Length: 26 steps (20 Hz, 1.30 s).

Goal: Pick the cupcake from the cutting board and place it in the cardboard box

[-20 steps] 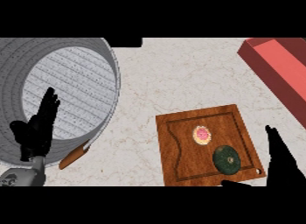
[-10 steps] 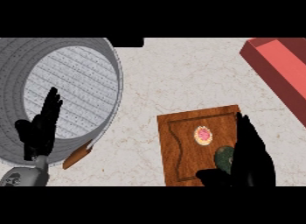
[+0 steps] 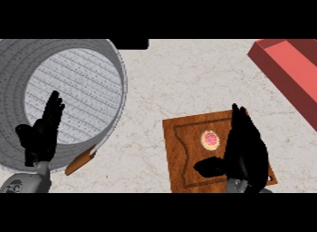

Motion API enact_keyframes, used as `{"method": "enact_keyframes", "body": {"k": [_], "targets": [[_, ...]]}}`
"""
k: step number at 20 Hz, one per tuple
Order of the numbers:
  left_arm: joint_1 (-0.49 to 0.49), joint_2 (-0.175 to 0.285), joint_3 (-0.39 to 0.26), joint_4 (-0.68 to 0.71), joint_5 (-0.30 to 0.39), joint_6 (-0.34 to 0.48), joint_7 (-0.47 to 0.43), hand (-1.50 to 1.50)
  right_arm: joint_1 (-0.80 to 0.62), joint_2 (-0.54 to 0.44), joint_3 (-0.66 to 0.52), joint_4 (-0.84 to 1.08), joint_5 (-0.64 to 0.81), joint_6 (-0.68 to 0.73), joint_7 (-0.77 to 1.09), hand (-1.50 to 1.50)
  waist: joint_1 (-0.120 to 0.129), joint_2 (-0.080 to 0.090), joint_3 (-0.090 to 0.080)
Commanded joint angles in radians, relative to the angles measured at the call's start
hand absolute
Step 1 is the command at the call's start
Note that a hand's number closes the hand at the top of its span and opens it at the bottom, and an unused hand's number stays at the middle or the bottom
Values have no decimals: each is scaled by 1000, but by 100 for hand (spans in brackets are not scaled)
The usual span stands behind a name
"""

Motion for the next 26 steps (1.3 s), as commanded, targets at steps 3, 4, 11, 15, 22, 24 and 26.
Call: {"method": "enact_keyframes", "body": {"k": [3, 4, 11, 15, 22, 24, 26], "targets": [[27, -21, -14, 24, -9, 9, 43, 0, -100, 15, -9, 123, -25, 44, 249, -150, 7, 9, -15], [-4, -8, 10, 21, 13, -3, 71, 0, -72, 15, -19, 84, -38, 57, 249, -150, -7, 6, -14], [-13, -61, -6, 86, -19, 5, 21, 0, -144, 15, -42, 185, -54, -4, 250, -150, -13, 10, -15], [8, -38, 14, 63, -17, -10, 32, 0, -110, 15, -46, 206, -52, -2, 250, -150, -15, 7, -14], [18, -66, 9, 50, -38, 9, 38, 0, -130, 15, -58, 257, -53, 33, 250, -150, -14, 6, -14], [13, -55, 9, 33, -32, -17, 56, 0, -157, 15, -88, 293, -80, 1, 250, -150, -8, 8, -14], [18, -42, 28, 19, -25, -23, 59, 0, -147, 15, -71, 305, -70, 7, 250, -150, -7, 6, -14]]}}
